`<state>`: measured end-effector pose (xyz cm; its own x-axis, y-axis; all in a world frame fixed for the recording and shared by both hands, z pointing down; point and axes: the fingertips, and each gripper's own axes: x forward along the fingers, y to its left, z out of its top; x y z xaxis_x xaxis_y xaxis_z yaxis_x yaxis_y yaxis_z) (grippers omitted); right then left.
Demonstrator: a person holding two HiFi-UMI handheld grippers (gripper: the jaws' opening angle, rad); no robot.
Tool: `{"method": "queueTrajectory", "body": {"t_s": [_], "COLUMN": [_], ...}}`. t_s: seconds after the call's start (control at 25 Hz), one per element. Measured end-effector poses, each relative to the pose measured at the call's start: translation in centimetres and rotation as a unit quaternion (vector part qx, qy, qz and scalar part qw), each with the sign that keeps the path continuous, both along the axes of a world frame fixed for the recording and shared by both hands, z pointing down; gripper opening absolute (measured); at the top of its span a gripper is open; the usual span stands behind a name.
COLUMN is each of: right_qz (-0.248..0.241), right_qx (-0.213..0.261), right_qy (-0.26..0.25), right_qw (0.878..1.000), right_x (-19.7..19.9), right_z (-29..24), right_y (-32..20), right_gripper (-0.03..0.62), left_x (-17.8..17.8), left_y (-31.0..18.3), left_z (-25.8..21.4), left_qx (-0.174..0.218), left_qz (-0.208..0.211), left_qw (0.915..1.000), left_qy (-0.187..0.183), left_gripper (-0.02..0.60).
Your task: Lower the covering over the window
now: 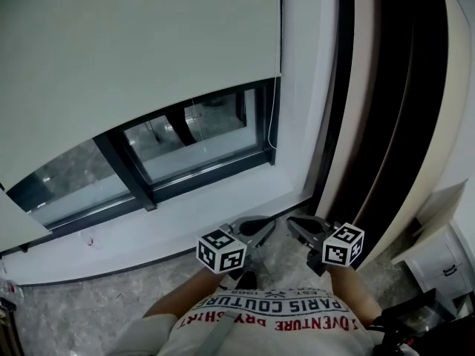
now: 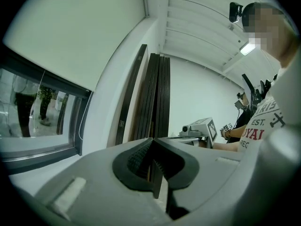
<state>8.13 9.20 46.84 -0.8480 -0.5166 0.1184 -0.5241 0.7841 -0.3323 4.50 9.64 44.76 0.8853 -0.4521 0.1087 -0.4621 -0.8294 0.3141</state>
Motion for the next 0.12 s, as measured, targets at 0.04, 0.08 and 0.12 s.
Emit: {"method": "queueTrajectory", "body": {"t_s": [0.04, 0.08, 0.12], "right_qz": [0.000, 0.000, -0.001], "right_qx": [0.001, 0.002, 0.003], "right_qy": [0.000, -0.001, -0.001], "right_qw": [1.000, 1.000, 1.000], "right_x": [-0.10, -0.21, -0.32], "right_z": [-0.19, -0.37, -0.55], "right_y": [-0.01, -0.02, -0.02], "right_gripper": [0.005, 0.005, 0.005], "left_x": [-0.14, -0.29, -0.45], "left_y": [0.06, 0.11, 0.15], "left_z": [-0.07, -0.14, -0.20], "left_qx": [0.000, 0.000, 0.000], "left_qz": [-0.001, -0.002, -0.003], "left_qw": [1.0000, 1.0000, 1.0000], "left_qy": [0.000, 0.000, 0.000], "left_gripper": [0.002, 0.002, 0.002]}}
